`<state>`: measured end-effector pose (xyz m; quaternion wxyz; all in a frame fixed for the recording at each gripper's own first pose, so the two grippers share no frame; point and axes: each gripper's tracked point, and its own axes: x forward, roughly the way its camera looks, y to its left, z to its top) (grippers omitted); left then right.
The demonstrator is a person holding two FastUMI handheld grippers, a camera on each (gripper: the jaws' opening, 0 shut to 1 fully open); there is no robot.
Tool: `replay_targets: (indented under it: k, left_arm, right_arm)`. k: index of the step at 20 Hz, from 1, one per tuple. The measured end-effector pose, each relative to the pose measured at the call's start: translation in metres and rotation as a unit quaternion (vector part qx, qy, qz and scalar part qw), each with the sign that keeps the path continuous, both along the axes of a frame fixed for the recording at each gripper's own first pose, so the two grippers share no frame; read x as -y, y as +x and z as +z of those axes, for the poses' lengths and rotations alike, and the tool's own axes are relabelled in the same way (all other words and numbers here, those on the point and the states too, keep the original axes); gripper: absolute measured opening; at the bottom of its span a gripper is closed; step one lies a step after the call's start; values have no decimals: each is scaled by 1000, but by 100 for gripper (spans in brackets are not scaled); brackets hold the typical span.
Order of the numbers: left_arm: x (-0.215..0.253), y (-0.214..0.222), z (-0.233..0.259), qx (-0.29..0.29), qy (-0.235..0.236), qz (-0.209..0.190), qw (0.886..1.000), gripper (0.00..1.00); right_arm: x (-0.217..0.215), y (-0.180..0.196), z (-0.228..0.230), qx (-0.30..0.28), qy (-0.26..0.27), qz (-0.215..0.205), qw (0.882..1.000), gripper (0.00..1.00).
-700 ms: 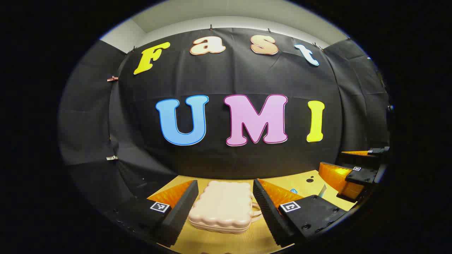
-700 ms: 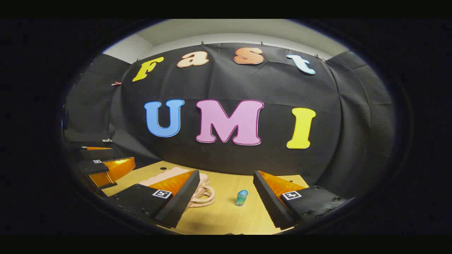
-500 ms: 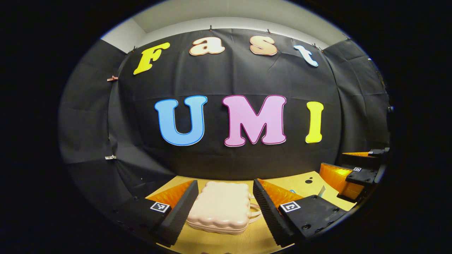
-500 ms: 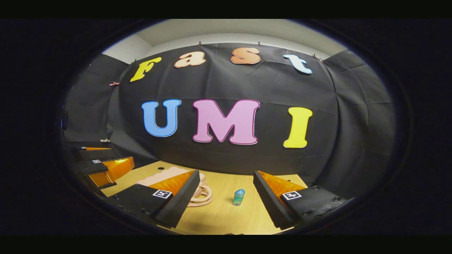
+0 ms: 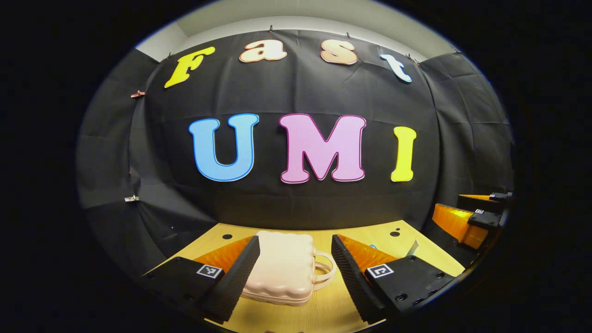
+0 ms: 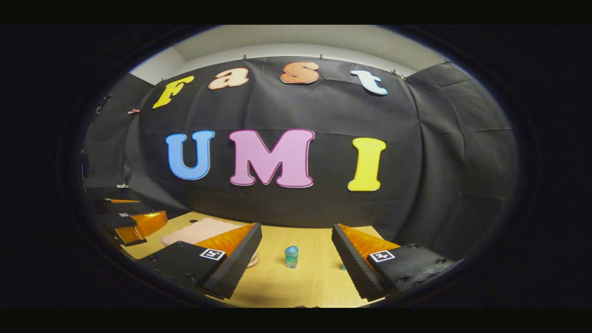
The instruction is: First open the suitcase, pack the skin care products into it, and then close the suitcase.
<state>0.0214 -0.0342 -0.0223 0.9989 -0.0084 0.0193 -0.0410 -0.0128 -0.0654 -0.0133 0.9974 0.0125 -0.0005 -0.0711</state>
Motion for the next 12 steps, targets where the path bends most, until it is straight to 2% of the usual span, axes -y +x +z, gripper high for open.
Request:
replay_targets:
  k: [12]
  left_arm:
    - [24, 27, -12, -22, 9, -42, 999, 98]
  right_arm:
    - [21, -3, 0, -4, 1, -28, 1000, 96]
